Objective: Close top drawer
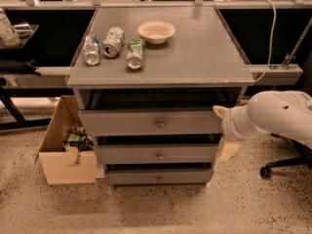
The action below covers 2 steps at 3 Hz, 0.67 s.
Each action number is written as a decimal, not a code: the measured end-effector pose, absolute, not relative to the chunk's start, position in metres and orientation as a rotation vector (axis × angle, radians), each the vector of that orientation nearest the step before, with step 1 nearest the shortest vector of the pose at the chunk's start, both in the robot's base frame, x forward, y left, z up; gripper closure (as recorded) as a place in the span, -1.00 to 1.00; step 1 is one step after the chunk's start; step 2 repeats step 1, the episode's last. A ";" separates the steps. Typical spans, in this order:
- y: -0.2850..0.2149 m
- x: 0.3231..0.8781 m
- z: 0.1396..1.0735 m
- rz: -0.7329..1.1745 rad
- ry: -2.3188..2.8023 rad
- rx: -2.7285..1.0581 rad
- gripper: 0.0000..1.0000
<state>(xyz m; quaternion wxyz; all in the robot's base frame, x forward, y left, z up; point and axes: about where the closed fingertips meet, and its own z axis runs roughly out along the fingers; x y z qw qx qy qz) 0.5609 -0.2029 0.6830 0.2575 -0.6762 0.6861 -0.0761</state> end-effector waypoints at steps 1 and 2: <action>-0.203 0.561 0.684 -0.208 1.861 -1.834 -1.00; -0.203 0.561 0.684 -0.208 1.861 -1.834 -1.00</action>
Offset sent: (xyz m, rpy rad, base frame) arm 0.0000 0.0000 0.0000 0.0000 0.0000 0.0000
